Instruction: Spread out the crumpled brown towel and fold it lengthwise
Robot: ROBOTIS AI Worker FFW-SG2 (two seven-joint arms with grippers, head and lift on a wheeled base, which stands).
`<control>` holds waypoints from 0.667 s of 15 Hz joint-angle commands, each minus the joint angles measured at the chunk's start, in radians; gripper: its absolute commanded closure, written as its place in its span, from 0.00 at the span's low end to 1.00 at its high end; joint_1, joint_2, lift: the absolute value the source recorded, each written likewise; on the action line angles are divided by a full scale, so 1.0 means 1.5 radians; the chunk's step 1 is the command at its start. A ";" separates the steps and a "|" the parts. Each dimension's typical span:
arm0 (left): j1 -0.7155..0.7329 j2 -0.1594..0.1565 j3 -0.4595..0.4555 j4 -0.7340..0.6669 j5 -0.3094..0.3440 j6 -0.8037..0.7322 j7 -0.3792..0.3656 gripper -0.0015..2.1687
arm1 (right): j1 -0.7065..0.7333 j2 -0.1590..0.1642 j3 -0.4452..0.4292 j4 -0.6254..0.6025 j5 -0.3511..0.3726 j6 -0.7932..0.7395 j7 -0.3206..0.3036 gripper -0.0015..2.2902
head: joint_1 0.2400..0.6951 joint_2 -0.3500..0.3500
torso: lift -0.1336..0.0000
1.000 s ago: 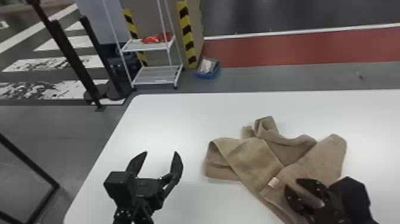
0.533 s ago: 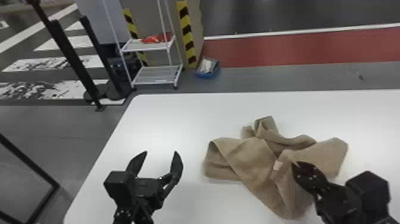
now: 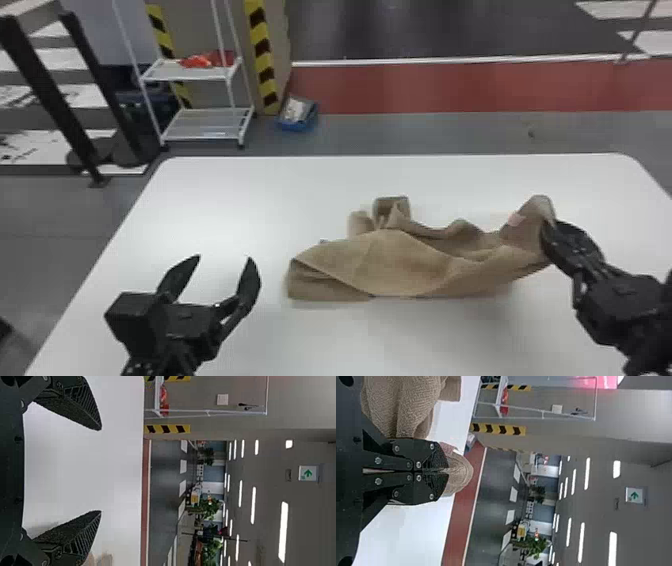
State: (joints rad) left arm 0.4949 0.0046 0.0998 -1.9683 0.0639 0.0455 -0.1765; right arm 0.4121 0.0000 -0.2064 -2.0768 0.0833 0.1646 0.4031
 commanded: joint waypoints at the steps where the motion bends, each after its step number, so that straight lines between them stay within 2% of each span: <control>1: -0.023 -0.005 0.000 0.000 -0.008 0.082 -0.093 0.09 | 0.009 0.001 -0.016 0.019 0.002 -0.002 0.004 0.76 | 1.00 0.49 | 0.07; 2: -0.029 -0.005 -0.003 0.000 -0.014 0.088 -0.128 0.09 | 0.011 0.001 -0.017 0.029 0.005 -0.006 0.006 0.76 | 1.00 0.44 | 0.07; 4: -0.050 -0.005 -0.032 0.001 -0.052 0.139 -0.153 0.09 | 0.011 0.001 -0.019 0.036 0.010 -0.006 0.006 0.76 | 1.00 0.39 | 0.07; 5: -0.058 -0.005 -0.035 0.002 -0.057 0.168 -0.171 0.09 | 0.012 0.001 -0.019 0.036 0.012 -0.004 0.006 0.76 | 1.00 0.34 | 0.07; 10: -0.082 -0.005 -0.055 0.007 -0.073 0.292 -0.190 0.09 | 0.012 0.001 -0.018 0.035 0.019 -0.002 0.006 0.76 | 1.00 0.28 | 0.07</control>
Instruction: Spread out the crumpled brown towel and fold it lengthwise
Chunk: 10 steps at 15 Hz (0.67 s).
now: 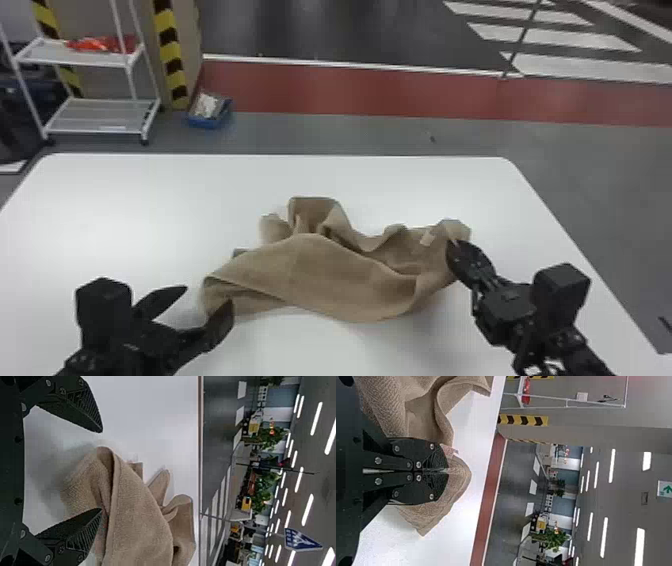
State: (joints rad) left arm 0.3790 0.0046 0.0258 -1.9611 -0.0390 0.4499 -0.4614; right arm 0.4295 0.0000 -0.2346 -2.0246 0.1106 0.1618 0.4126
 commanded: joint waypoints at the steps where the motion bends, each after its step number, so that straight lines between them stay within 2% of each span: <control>1: -0.005 -0.005 -0.007 0.001 -0.005 0.023 0.000 0.09 | 0.000 0.001 0.001 0.000 0.001 0.000 0.000 0.76 | 1.00 0.27 | 0.07; 3: -0.004 -0.005 -0.008 0.000 -0.006 0.023 -0.003 0.14 | 0.000 0.001 0.001 0.000 0.003 0.000 0.000 0.76 | 1.00 0.27 | 0.07; 4: -0.004 -0.005 -0.008 0.000 -0.007 0.023 -0.015 0.25 | 0.000 0.001 0.001 0.000 0.003 0.000 0.000 0.76 | 1.00 0.26 | 0.07; 8: -0.004 -0.005 -0.003 -0.004 -0.008 0.010 -0.041 0.86 | 0.000 0.001 -0.001 0.000 0.003 0.000 0.000 0.76 | 1.00 0.24 | 0.07; 10: -0.004 -0.005 0.003 -0.004 -0.008 0.008 -0.059 0.87 | -0.002 0.001 -0.003 0.001 0.002 -0.002 0.000 0.76 | 1.00 0.24 | 0.07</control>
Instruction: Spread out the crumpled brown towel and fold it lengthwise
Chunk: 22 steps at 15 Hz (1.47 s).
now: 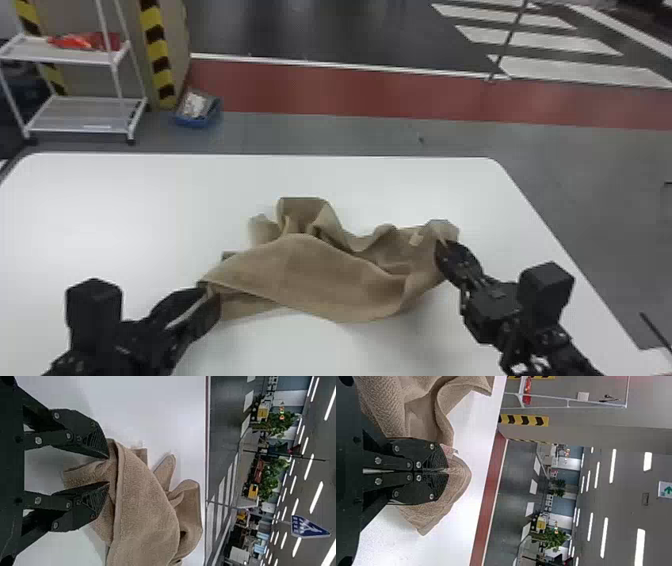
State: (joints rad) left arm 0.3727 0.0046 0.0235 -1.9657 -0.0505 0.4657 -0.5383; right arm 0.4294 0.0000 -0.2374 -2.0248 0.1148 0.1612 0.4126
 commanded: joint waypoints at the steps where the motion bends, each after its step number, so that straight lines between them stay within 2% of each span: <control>1: 0.000 -0.005 0.015 -0.005 0.000 -0.004 -0.020 0.87 | -0.011 0.001 -0.008 0.003 -0.001 -0.002 0.004 0.76 | 1.00 0.24 | 0.07; 3: -0.008 -0.005 0.064 -0.037 0.002 0.010 -0.057 0.87 | -0.052 0.001 -0.039 0.033 0.003 -0.024 0.025 0.76 | 1.00 0.24 | 0.07; 5: -0.028 -0.005 0.133 -0.069 0.012 0.031 -0.080 0.87 | -0.097 0.001 -0.059 0.071 0.046 -0.047 0.065 0.76 | 1.00 0.26 | 0.07; 6: -0.041 -0.005 0.163 -0.076 0.021 0.051 -0.087 0.87 | -0.112 0.001 -0.062 0.079 0.048 -0.045 0.073 0.76 | 1.00 0.28 | 0.07; 8: -0.050 -0.005 0.188 -0.101 0.039 0.123 -0.124 0.87 | -0.123 0.001 -0.059 0.065 0.060 -0.024 0.092 0.76 | 1.00 0.34 | 0.07; 9: -0.048 -0.005 0.181 -0.104 0.040 0.133 -0.149 0.86 | -0.123 0.001 -0.051 0.061 0.070 -0.024 0.093 0.76 | 1.00 0.38 | 0.07; 10: -0.040 -0.005 0.155 -0.100 0.039 0.131 -0.152 0.66 | -0.122 0.001 -0.043 0.062 0.072 -0.026 0.100 0.76 | 1.00 0.39 | 0.07; 11: -0.034 -0.005 0.123 -0.093 0.032 0.129 -0.151 0.38 | -0.120 0.001 -0.035 0.065 0.072 -0.030 0.100 0.76 | 1.00 0.38 | 0.07; 12: -0.032 -0.005 0.095 -0.085 0.017 0.121 -0.148 0.24 | -0.118 0.001 -0.029 0.066 0.073 -0.030 0.100 0.76 | 1.00 0.38 | 0.07; 13: -0.032 -0.005 0.061 -0.071 -0.007 0.108 -0.139 0.18 | -0.113 0.001 -0.024 0.064 0.074 -0.032 0.100 0.76 | 1.00 0.36 | 0.07; 14: -0.034 -0.005 0.030 -0.057 -0.035 0.098 -0.135 0.14 | -0.106 0.001 -0.021 0.058 0.074 -0.034 0.100 0.76 | 1.00 0.34 | 0.07; 16: -0.040 -0.005 -0.014 -0.023 -0.067 0.061 -0.118 0.13 | -0.095 0.001 -0.021 0.044 0.074 -0.034 0.100 0.76 | 1.00 0.28 | 0.07; 17: -0.046 -0.005 -0.023 -0.004 -0.077 0.039 -0.102 0.13 | -0.090 0.001 -0.022 0.038 0.074 -0.034 0.100 0.76 | 1.00 0.26 | 0.07; 22: -0.075 -0.005 -0.024 0.050 -0.099 0.027 -0.089 0.13 | -0.081 0.001 -0.029 0.030 0.073 -0.034 0.103 0.76 | 1.00 0.22 | 0.07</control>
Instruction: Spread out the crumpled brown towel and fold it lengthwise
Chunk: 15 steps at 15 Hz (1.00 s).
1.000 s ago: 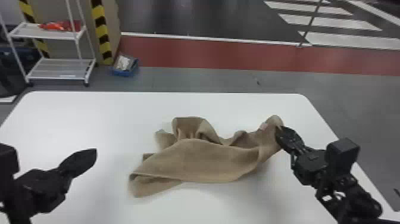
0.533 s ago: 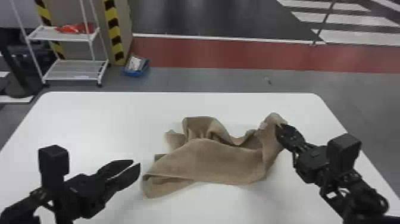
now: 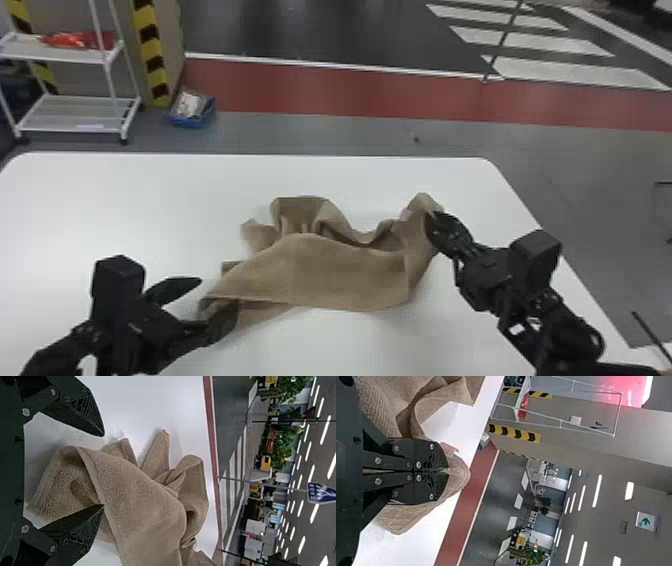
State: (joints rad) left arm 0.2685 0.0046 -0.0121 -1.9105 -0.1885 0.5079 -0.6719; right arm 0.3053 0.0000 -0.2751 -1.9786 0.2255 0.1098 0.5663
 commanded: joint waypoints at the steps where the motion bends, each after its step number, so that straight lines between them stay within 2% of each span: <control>1: -0.006 -0.005 0.000 0.018 -0.012 -0.002 -0.001 0.13 | 0.002 0.001 -0.007 -0.001 -0.003 0.000 0.003 0.76 | 1.00 0.22 | 0.07; 3: -0.006 -0.005 0.000 0.024 -0.021 0.000 -0.002 0.14 | 0.006 0.001 -0.009 -0.002 -0.007 0.000 0.004 0.76 | 1.00 0.22 | 0.07; 4: -0.006 -0.005 0.000 0.025 -0.029 0.000 -0.003 0.20 | 0.007 0.001 -0.010 -0.003 -0.009 0.000 0.004 0.76 | 1.00 0.22 | 0.07; 7: -0.001 -0.005 0.009 0.016 -0.033 0.002 0.001 0.82 | 0.008 0.001 -0.017 -0.006 -0.016 0.000 0.005 0.76 | 1.00 0.22 | 0.07; 8: 0.001 -0.005 0.013 0.010 -0.032 0.002 0.003 0.93 | 0.007 0.001 -0.020 -0.008 -0.020 0.000 0.005 0.76 | 1.00 0.22 | 0.07; 9: 0.005 -0.005 0.018 -0.001 -0.033 0.005 0.002 0.99 | 0.008 0.001 -0.021 -0.012 -0.021 0.000 0.005 0.76 | 1.00 0.23 | 0.07; 13: 0.018 -0.005 0.039 -0.053 -0.032 0.021 -0.008 0.99 | -0.003 0.001 -0.030 -0.015 -0.022 0.008 0.005 0.76 | 1.00 0.24 | 0.07; 15: 0.010 -0.005 0.081 -0.075 -0.028 0.035 -0.012 0.99 | -0.033 0.001 -0.040 0.004 -0.022 0.014 0.005 0.76 | 1.00 0.25 | 0.07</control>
State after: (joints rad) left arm 0.2940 0.0045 0.0628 -1.9972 -0.2342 0.5436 -0.6868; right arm 0.2901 0.0000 -0.3242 -1.9957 0.1914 0.1219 0.5737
